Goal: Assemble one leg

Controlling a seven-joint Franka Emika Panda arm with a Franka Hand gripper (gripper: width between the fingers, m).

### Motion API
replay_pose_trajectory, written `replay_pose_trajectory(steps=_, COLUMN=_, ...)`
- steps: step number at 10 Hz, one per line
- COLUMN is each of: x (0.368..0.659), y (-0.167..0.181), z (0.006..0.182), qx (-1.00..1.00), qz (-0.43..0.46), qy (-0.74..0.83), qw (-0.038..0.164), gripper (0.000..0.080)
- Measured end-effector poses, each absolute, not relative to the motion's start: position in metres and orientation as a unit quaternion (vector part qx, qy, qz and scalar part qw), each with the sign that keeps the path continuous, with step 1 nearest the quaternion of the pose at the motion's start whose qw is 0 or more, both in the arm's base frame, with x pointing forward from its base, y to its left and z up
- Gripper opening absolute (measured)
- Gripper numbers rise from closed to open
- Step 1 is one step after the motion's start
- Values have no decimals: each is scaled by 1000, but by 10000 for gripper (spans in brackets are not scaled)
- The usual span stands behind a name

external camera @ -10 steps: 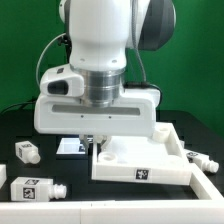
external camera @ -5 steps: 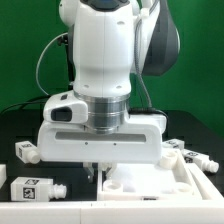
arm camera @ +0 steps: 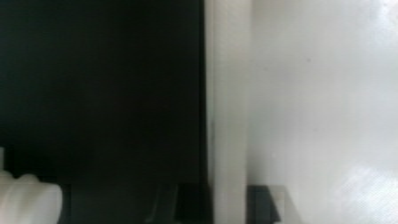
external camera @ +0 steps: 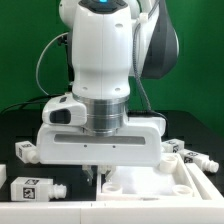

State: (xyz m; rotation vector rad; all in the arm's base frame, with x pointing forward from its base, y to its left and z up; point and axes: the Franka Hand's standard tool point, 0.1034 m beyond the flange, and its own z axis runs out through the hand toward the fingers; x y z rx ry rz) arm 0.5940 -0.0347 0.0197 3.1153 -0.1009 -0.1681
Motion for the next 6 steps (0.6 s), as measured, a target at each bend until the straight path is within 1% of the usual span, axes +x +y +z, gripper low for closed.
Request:
replay_pose_trajectory(steps=2, x=599, y=-32, z=9, qx=998, qz=-53, qy=-26, qw=10, gripper=54)
replay_pose_trajectory(steps=6, x=599, y=-24, z=10, qx=998, qz=-62, qy=-28, qw=7, gripper=54)
